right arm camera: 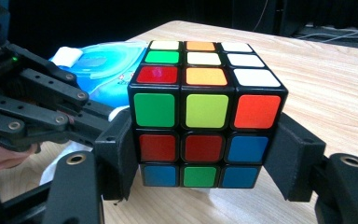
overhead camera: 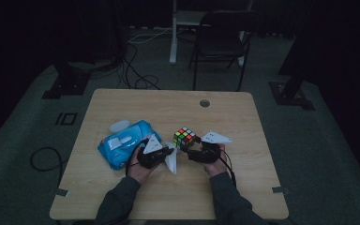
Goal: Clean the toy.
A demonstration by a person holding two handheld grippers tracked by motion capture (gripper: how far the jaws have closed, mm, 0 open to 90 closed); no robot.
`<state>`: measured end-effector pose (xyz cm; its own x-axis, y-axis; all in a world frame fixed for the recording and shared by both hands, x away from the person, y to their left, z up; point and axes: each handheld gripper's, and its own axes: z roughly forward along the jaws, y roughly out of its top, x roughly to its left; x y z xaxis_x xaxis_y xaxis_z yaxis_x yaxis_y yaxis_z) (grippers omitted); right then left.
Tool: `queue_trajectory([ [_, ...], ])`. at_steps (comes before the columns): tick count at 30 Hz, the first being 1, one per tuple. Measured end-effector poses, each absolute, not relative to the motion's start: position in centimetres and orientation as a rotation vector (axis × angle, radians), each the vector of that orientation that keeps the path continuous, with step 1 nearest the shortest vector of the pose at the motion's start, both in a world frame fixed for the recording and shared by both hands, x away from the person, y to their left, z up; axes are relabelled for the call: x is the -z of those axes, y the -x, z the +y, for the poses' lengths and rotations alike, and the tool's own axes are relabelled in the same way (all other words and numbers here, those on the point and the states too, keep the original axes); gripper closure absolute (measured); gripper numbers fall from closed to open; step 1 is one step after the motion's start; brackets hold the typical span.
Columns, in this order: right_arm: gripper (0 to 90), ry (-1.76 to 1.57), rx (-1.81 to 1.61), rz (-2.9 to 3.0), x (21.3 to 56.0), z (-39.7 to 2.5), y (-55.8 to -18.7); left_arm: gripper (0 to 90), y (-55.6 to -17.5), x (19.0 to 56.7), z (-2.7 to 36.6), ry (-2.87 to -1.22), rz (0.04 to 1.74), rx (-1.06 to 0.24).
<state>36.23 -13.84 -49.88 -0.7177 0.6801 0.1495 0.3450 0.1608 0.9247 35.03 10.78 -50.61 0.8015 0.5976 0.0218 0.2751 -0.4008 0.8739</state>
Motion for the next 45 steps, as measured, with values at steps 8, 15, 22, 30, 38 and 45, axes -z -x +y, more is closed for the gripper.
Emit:
queue_trajectory([
  [8, 34.4, -0.982, -1.555, 2.143, 50.0, -13.9, -36.2, 86.5, -35.1, 50.6, 11.0, -1.999, 0.655, -0.412],
  [15, 34.4, -0.985, -1.537, 2.138, 50.1, -13.9, -36.3, 86.4, -34.8, 50.5, 11.1, -1.985, 0.661, -0.417],
  [22, 34.4, -0.982, -1.521, 2.136, 50.2, -13.7, -36.4, 86.6, -34.0, 49.9, 10.7, -1.972, 0.633, -0.426],
  [30, 34.4, -0.982, -1.510, 2.141, 50.4, -13.6, -36.5, 86.4, -33.5, 48.6, 10.8, -1.950, 0.602, -0.437],
  [38, 34.4, -0.990, -1.493, 2.161, 50.9, -13.5, -36.6, 86.2, -32.7, 45.9, 10.9, -1.900, 0.538, -0.443],
  [45, 34.4, -0.987, -1.480, 2.185, 51.5, -13.1, -36.6, 86.0, -32.5, 44.2, 10.8, -1.872, 0.495, -0.435],
])
